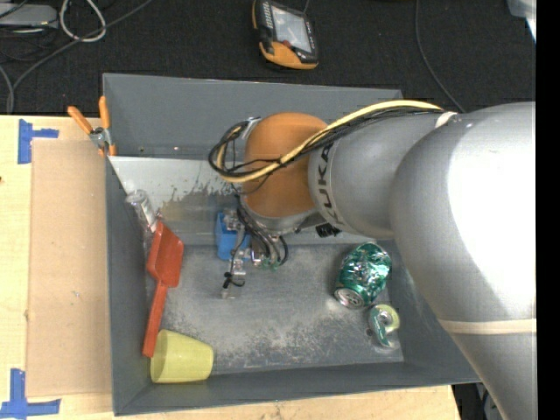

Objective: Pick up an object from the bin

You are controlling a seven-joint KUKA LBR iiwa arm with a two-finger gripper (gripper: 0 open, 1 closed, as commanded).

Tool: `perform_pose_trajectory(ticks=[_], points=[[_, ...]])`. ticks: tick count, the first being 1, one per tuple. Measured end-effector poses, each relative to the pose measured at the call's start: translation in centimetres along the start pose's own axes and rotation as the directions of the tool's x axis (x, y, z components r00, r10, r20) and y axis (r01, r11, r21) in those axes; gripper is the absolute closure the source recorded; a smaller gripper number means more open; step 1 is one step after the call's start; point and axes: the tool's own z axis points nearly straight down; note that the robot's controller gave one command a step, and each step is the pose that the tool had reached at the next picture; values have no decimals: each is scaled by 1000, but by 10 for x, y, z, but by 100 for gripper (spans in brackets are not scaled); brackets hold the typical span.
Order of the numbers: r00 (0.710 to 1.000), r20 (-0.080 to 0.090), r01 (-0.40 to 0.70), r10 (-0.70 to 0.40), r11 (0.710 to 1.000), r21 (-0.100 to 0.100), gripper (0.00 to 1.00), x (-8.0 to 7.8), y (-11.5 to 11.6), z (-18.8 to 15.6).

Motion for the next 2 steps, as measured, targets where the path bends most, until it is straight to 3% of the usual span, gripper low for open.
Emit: perform_pose_trajectory(ticks=[1, 2], points=[[997, 2, -80, 80, 997, -5, 0, -6, -21, 0], [1000, 1, -14, 14, 1000, -3, 100, -1, -2, 0]])
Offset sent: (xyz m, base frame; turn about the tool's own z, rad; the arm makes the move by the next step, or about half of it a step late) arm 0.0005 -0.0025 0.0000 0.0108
